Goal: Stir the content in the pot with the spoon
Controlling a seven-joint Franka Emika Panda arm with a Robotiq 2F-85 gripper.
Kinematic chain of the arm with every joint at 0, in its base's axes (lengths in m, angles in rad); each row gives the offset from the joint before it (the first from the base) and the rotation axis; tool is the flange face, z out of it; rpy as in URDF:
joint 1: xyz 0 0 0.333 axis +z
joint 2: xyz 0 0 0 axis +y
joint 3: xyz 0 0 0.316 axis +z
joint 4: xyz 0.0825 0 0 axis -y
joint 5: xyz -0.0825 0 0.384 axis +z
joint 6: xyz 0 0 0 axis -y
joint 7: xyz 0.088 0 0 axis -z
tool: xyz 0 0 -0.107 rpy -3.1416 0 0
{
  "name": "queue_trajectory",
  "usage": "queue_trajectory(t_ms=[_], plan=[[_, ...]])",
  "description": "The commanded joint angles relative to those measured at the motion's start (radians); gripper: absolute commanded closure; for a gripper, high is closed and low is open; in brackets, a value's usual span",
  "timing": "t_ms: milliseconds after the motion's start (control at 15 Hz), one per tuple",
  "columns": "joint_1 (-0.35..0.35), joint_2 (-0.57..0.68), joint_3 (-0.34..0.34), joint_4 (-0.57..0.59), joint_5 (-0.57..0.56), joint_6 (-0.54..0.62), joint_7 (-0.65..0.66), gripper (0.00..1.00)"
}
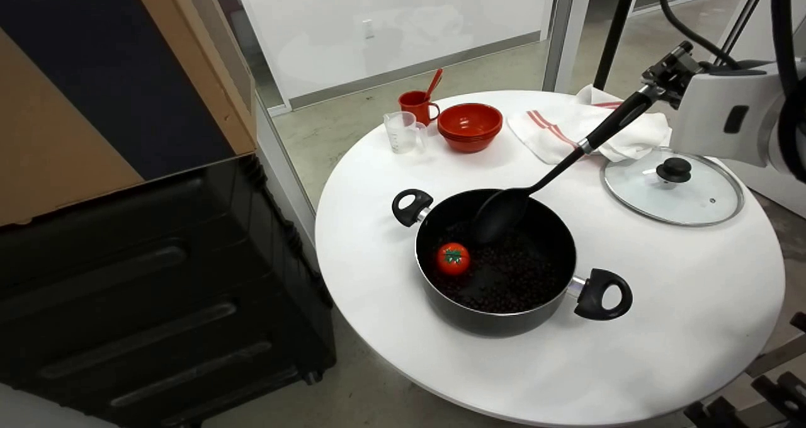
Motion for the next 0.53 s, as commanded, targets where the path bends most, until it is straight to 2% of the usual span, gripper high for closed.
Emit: queue_trajectory(t_ms=[0,467], plan=[[0.027,0.042,0.028,0.000,0.002,-0.014,0.016,0.93],[0.120,0.090,0.134,0.001,0.000,-0.108,-0.010,0.93]])
